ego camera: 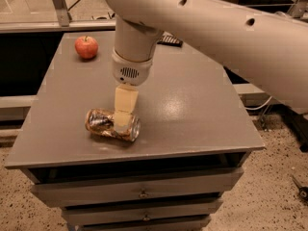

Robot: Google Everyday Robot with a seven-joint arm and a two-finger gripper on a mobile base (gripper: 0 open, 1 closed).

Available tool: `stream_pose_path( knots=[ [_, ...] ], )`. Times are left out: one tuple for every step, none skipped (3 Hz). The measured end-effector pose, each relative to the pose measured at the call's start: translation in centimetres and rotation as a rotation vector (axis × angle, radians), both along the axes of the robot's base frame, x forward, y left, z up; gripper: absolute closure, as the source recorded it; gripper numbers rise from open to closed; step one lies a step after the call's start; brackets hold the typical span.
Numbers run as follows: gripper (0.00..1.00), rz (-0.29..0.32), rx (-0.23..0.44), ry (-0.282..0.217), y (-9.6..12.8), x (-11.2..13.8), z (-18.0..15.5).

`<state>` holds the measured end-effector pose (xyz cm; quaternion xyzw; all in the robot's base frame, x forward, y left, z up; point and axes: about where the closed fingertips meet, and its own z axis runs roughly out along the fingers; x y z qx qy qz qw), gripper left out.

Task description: Place orange can upright

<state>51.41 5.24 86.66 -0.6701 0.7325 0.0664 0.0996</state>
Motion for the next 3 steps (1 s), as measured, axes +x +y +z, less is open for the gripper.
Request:
stream_pose_path(
  knots=[
    [0.00, 0.002, -0.008, 0.034, 1.5, -1.0, -0.4],
    [0.00, -0.010, -0.017, 0.036, 2.5, -2.1, -1.0],
    [0.00, -0.053, -0.034, 0.008, 3.4, -2.8, -1.7]
  ],
)
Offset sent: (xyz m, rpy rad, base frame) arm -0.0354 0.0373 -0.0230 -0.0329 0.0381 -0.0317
